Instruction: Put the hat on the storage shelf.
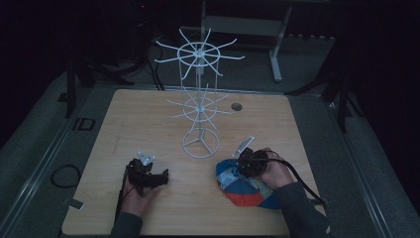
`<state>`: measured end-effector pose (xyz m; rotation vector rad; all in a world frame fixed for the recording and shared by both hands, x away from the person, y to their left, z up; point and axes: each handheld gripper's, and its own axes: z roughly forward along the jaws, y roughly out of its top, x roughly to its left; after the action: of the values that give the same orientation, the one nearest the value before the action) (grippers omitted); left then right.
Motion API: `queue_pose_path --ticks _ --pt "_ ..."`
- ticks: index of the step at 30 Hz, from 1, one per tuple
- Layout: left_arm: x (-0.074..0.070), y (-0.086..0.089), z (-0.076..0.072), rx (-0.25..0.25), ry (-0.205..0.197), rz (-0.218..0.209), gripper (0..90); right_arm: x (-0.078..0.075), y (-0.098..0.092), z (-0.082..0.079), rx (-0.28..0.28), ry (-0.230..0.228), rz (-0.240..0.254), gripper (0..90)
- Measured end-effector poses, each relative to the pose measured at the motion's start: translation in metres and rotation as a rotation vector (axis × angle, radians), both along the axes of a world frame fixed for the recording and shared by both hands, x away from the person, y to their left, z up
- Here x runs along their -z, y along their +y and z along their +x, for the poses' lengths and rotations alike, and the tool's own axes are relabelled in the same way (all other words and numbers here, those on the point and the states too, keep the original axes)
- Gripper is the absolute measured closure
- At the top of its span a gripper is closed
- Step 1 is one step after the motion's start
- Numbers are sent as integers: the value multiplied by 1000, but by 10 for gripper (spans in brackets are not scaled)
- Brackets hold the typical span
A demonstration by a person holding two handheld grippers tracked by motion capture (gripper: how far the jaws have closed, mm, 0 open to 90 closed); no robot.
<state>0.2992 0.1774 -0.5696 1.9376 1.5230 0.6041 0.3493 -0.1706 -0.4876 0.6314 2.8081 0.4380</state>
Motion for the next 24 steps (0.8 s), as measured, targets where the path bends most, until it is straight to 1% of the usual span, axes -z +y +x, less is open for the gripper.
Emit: queue_pose_path --ticks 2,5,10,15,18,24 --pt "0 0 0 -1 -1 -1 48 -1 0 -2 -12 -24 3 841" --pt "0 0 0 -1 -1 -2 47 -5 -3 -4 -18 -27 32 861" --pt "0 0 0 -3 -2 -3 47 -14 -12 -5 -10 -36 103 867" --pt "0 0 0 0 0 0 48 -22 -22 -7 -3 -33 176 868" --pt "0 0 0 0 0 0 47 -27 -26 -7 -2 -42 207 869" --pt "0 0 0 0 1 0 48 -37 -33 -9 22 -50 269 871"
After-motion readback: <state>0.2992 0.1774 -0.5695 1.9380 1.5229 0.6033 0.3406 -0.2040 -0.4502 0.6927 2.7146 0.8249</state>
